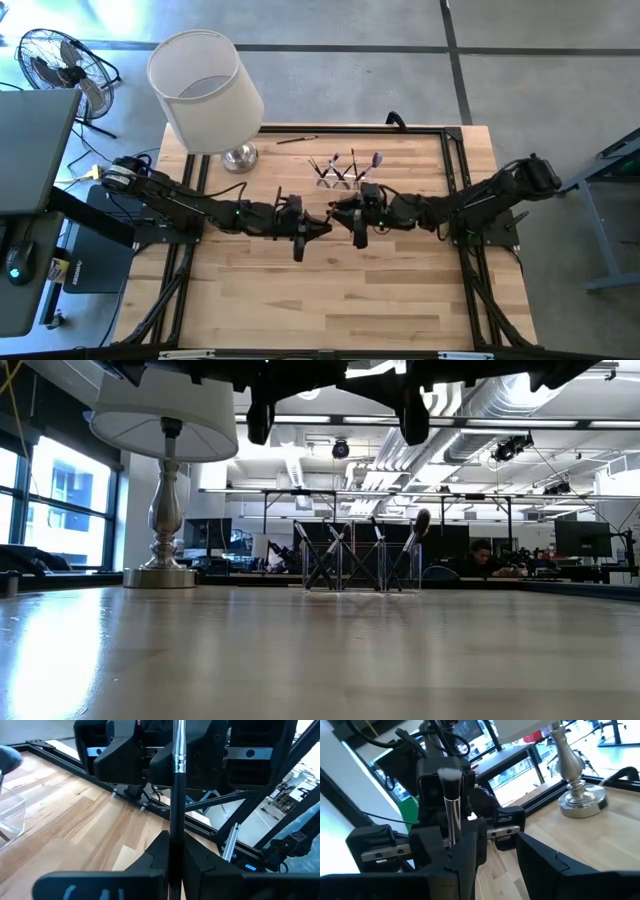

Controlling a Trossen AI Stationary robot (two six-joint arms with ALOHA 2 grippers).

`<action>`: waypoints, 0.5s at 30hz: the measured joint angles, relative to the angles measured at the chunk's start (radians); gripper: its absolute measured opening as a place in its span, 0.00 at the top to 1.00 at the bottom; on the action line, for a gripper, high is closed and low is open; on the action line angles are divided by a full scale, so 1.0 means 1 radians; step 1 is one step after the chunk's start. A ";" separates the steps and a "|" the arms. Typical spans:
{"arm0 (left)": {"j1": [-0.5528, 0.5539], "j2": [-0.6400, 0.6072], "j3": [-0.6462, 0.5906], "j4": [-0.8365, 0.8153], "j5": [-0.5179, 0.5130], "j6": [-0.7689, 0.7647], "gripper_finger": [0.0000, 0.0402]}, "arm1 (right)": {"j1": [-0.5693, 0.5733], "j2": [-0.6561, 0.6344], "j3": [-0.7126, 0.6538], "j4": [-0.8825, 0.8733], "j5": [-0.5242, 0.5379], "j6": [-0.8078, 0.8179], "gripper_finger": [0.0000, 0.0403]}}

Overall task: Put items in baskets/containers
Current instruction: Put the blush brush into the transparent organizer

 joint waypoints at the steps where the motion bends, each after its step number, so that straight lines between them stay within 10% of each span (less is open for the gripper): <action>1: 0.000 0.000 0.000 0.000 -0.001 0.000 0.95 | -0.002 0.000 0.000 0.001 -0.013 0.000 0.67; 15: -0.001 0.001 0.000 -0.003 -0.011 -0.008 0.96 | -0.001 -0.001 0.003 -0.106 -0.133 0.066 0.67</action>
